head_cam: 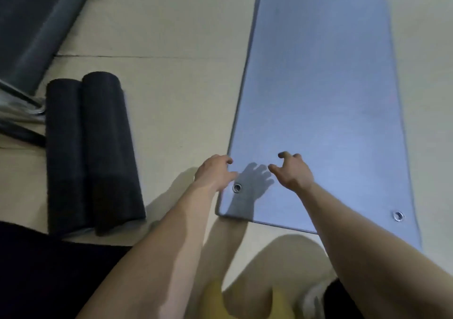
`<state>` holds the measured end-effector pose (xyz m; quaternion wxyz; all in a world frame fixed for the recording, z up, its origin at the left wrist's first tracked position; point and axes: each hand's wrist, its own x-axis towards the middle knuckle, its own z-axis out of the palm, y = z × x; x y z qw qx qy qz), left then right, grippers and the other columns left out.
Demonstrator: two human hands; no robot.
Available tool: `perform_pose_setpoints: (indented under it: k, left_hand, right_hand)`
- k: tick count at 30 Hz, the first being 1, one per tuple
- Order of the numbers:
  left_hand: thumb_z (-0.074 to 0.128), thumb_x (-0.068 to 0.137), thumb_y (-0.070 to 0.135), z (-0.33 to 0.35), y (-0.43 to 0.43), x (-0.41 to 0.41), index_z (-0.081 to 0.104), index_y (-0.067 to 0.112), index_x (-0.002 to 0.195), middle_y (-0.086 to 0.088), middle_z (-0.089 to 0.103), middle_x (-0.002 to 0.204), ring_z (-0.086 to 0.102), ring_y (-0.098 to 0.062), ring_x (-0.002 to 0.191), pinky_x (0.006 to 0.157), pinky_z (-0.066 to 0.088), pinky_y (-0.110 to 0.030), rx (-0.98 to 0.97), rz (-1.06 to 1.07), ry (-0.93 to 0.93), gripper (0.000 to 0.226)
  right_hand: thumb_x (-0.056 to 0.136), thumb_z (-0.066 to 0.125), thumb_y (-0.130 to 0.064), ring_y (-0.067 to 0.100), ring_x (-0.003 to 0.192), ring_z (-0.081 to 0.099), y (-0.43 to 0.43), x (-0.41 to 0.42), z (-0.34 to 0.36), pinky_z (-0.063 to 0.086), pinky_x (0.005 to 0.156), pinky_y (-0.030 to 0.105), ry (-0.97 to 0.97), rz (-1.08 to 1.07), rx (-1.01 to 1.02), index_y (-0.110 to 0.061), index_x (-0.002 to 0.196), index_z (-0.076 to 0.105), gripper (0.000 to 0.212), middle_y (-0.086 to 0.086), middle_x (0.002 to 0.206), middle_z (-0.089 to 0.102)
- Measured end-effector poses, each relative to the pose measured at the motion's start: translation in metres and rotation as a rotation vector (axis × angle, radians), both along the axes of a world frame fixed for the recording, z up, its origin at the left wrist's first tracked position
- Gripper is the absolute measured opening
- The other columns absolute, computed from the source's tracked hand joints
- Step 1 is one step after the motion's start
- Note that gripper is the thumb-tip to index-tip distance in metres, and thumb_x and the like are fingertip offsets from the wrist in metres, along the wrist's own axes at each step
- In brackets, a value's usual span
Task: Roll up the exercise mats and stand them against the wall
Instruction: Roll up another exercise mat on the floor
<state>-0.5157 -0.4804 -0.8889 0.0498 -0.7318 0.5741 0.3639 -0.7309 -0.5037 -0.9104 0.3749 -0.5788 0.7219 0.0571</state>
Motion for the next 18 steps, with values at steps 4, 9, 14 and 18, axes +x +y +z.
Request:
perform_pose_setpoints:
  k: [4, 9, 14, 18]
  left_hand:
    - [0.074, 0.085, 0.041, -0.038, 0.012, -0.081, 0.052, 0.032, 0.141, 0.002, 0.050, 0.142, 0.050, -0.024, 0.128, 0.103, 0.044, -0.036, 0.076, -0.285, -0.025, 0.061]
    - [0.083, 0.073, 0.050, -0.120, 0.049, -0.131, 0.028, 0.030, 0.154, 0.000, 0.018, 0.161, 0.019, -0.032, 0.145, 0.116, 0.033, -0.044, 0.135, -0.564, -0.145, 0.099]
    - [0.081, 0.075, 0.041, -0.140, 0.057, -0.126, 0.024, 0.030, 0.148, -0.002, 0.008, 0.157, 0.023, -0.036, 0.140, 0.105, 0.043, -0.042, 0.008, -0.749, -0.322, 0.093]
    - [0.078, 0.073, 0.034, -0.108, 0.025, -0.122, 0.045, 0.030, 0.147, -0.004, 0.033, 0.155, 0.038, -0.034, 0.138, 0.109, 0.040, -0.038, 0.182, -0.743, -0.141, 0.081]
  right_hand:
    - [0.097, 0.059, -0.042, 0.038, 0.131, 0.048, 0.036, -0.099, -0.036, 0.050, 0.100, 0.047, 0.140, 0.061, 0.084, -0.029, 0.151, 0.046, 0.058, 0.011, 0.146, 0.043]
    - [0.081, 0.079, -0.039, 0.036, 0.131, 0.038, 0.088, -0.153, -0.100, 0.052, 0.093, 0.047, 0.298, 0.269, 0.198, -0.035, 0.150, 0.028, 0.085, 0.006, 0.146, 0.029]
    - [0.073, 0.083, -0.028, 0.032, 0.126, 0.041, 0.101, -0.161, -0.116, 0.054, 0.074, 0.036, 0.452, 0.414, 0.083, -0.038, 0.143, 0.022, 0.094, 0.002, 0.146, 0.029]
    - [0.076, 0.082, -0.041, 0.031, 0.130, 0.045, 0.072, -0.167, -0.084, 0.053, 0.085, 0.039, 0.317, 0.482, 0.238, -0.041, 0.151, 0.035, 0.089, 0.000, 0.150, 0.035]
